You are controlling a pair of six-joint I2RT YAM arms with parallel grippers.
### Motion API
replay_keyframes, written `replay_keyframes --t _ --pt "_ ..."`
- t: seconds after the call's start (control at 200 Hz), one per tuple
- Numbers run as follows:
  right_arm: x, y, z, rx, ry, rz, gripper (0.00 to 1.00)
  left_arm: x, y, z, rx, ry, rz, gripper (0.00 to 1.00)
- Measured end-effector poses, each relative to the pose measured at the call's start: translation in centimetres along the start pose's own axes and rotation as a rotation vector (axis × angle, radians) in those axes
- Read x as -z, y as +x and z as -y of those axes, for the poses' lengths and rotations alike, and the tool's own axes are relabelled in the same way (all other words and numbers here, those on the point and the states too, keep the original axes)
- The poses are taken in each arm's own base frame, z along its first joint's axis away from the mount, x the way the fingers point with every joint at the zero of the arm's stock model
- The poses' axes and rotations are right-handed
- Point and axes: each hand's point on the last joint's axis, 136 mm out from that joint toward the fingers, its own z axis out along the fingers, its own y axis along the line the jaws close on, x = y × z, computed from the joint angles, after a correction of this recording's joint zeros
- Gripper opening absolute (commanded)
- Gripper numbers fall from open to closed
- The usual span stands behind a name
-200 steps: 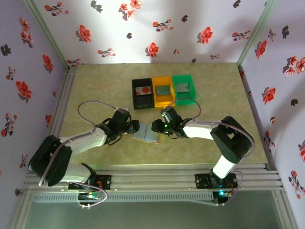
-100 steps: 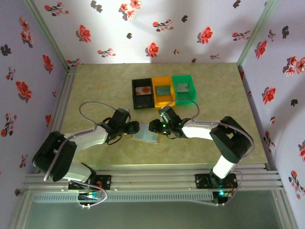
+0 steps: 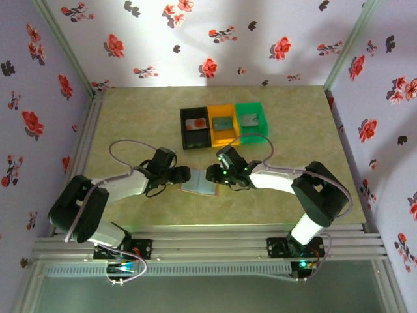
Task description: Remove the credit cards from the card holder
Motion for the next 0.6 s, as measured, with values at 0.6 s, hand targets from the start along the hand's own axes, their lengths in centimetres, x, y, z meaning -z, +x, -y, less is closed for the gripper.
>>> replay_keyframes --t 0.6 --pt "-0.6 0.3 1.2 0.026 0.109 -0.011 0.38 -0.4 0.1 -0.1 0.016 0.018 -0.019 0.72"
